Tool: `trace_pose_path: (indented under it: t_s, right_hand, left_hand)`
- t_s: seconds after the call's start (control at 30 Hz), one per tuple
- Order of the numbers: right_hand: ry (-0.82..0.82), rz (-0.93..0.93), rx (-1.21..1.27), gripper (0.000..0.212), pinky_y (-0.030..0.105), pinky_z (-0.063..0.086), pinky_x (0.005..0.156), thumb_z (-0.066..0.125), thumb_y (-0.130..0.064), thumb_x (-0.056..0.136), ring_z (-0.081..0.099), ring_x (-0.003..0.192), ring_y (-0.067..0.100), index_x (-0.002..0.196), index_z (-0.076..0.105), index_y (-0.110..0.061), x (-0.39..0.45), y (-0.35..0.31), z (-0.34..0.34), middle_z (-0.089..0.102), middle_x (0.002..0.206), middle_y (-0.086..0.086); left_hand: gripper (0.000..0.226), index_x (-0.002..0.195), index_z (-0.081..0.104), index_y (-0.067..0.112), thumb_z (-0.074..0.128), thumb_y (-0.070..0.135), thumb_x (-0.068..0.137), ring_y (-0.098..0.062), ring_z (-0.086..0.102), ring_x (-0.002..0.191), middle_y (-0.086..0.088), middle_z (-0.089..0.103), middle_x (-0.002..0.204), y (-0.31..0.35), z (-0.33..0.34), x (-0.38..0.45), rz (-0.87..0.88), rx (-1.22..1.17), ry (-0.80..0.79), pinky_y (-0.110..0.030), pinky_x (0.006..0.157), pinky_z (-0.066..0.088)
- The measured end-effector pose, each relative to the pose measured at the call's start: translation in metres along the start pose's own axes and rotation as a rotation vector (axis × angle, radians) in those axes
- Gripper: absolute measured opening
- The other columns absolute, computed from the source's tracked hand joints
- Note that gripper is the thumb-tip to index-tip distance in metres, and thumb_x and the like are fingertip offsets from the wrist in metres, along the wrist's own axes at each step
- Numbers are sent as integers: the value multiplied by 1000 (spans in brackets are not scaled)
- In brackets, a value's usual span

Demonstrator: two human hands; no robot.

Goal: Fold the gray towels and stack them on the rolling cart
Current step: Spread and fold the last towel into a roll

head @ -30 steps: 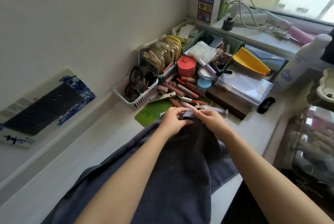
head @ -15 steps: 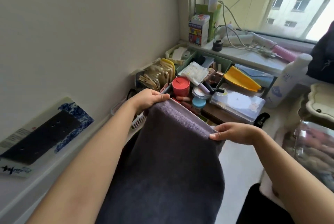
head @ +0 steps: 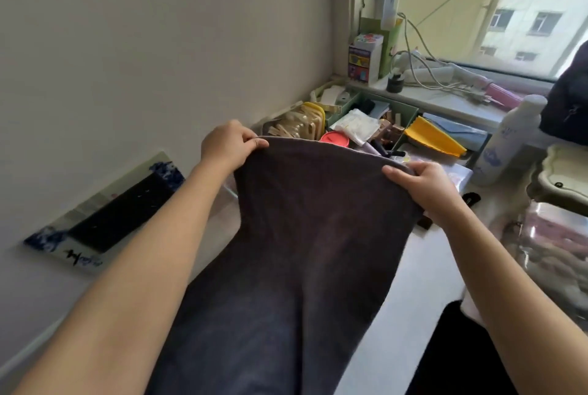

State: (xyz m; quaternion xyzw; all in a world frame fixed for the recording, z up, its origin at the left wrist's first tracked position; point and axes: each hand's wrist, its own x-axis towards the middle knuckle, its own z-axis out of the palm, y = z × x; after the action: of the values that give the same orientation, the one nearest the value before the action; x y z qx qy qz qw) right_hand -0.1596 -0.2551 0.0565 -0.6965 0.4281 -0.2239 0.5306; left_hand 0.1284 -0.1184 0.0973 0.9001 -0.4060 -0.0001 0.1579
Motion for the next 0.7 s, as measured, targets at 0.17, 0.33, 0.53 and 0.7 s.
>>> trace_pose_path:
  t_s: [0.17, 0.33, 0.53, 0.7]
  right_hand:
    - [-276, 28, -33, 19, 32, 58, 65, 72, -33, 80, 68, 65, 15, 87, 71, -15, -60, -14, 36, 73, 84, 7]
    - [-607, -42, -36, 36, 40, 54, 76, 73, -39, 72, 67, 85, 24, 84, 69, -5, -150, -28, 109, 70, 88, 10]
    - [-969, -69, 68, 42, 26, 40, 58, 68, -41, 73, 52, 68, 22, 83, 63, 0, -261, -41, 216, 55, 74, 11]
    - [-1119, -108, -8, 35, 29, 37, 66, 69, -51, 74, 49, 67, 16, 68, 61, -17, -327, -21, 301, 53, 68, 2]
  left_hand:
    - [20, 87, 74, 23, 65, 40, 84, -20, 68, 62, -3, 70, 66, -37, -20, -66, -162, -249, -87, -29, 70, 50]
    - [7, 83, 66, 23, 63, 27, 88, -14, 66, 48, -7, 67, 62, -108, -58, -161, -253, -518, -55, -19, 42, 45]
    - [14, 91, 64, 12, 51, 15, 95, -11, 70, 73, -5, 68, 86, -205, -104, -299, -323, -989, 166, -25, 56, 57]
    - [27, 80, 61, 5, 48, 22, 97, -9, 68, 66, -3, 69, 75, -284, -84, -402, -591, -1185, 322, -22, 64, 58]
